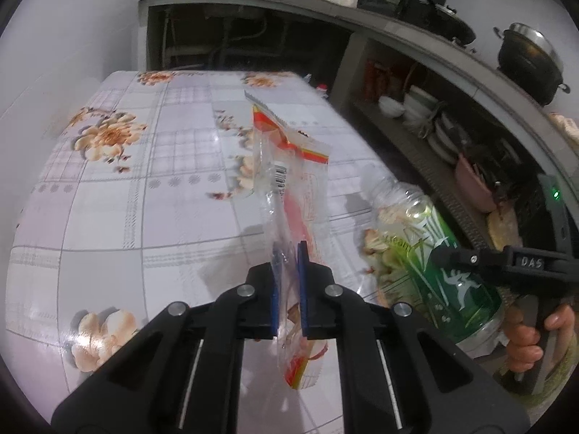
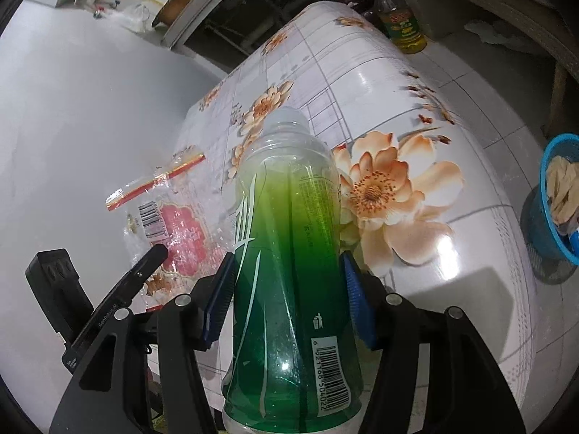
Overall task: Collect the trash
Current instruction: 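Lift the plastic bag and green bottle off the table with both tools, then carry both items to the wastebasket and open the left tool to drop the bag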
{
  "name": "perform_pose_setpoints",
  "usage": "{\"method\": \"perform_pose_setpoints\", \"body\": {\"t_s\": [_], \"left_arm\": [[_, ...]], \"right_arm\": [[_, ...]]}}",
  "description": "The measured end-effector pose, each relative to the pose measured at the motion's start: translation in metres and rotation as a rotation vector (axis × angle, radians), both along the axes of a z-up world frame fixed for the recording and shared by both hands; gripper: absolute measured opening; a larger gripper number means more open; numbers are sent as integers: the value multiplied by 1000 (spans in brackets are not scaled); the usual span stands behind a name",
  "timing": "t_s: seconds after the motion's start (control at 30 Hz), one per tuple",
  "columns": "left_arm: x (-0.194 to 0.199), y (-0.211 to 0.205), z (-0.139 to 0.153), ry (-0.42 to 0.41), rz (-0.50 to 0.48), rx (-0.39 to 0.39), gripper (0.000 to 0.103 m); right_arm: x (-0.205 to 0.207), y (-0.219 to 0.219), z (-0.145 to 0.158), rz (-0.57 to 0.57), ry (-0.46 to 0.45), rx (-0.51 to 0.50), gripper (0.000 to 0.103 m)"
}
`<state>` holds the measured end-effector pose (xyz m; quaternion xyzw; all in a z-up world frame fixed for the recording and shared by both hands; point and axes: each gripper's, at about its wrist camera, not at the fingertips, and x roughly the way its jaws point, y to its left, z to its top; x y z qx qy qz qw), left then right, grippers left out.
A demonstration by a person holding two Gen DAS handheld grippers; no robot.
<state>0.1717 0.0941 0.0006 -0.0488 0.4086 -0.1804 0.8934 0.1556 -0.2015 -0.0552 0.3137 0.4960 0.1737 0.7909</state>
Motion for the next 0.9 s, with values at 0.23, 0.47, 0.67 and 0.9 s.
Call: {"method": "perform_pose_setpoints", "body": {"t_s": [0.23,0.47,0.67,0.9], "left_arm": [[-1,-18,14,-17,-47,-36,5],[1,-61,37,-48,-137,-75,4],[5,-124,61,-82,-268,-90,3],[27,-228,45,22,-438,-51,3]], "right_arm": [[-19,-24,9,-66,-42,47,56],[-59,-85,38,-208,-146,26,56],[-121,-168,46,-457,-161,-128,56],[-170,-242,-14,-657,-1,-153,56]]}}
